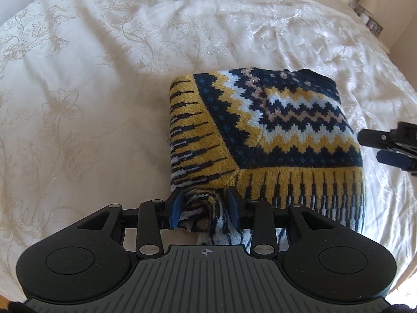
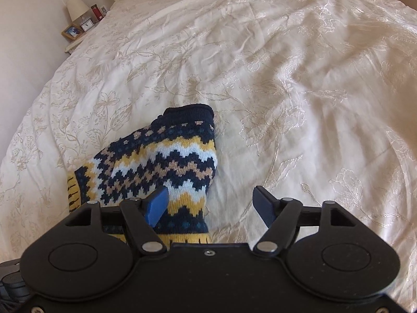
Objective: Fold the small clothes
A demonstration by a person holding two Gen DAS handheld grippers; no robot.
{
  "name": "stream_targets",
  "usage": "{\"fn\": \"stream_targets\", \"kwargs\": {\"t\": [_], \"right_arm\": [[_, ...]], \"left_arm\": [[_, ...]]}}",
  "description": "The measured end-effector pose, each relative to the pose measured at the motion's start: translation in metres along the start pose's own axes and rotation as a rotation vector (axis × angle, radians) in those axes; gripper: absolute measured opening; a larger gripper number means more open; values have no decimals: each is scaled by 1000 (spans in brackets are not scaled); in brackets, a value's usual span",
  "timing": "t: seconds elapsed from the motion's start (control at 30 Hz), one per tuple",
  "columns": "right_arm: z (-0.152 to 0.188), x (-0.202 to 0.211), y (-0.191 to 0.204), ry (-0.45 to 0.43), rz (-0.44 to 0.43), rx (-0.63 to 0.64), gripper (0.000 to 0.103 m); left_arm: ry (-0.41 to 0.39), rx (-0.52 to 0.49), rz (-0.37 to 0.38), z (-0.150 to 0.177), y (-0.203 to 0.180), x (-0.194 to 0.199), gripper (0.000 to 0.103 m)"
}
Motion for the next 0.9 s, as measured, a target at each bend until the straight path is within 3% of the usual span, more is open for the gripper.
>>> {"fn": "stream_targets", "kwargs": {"t": [0.23, 0.4, 0.57, 0.73, 0.9], "right_arm": [[6, -52, 15, 139, 99, 109, 80], [7, -55, 16, 145, 107, 142, 83], [2, -33, 6, 83, 75, 128, 89], [11, 1, 0, 21, 63, 120, 101], [22, 33, -8, -1, 29, 65, 102]], "left_arm": [[18, 1, 1, -3, 0, -5, 36], [25, 3, -4, -3, 1, -7, 40], [35, 26, -4, -7, 4, 0, 46], [15, 36, -70, -6, 2, 19, 74], [17, 24, -119, -1, -9, 38, 93]]}}
Point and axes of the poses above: each gripper's, at about its wrist camera, not at the fingertips, and x roughly against the way its jaws point, y to its left, z to its underside, the point moved 3 cm from there along -x, roughly the way its jaws point, and after that the axes turned 1 degree about y, right-handed, at the moved point
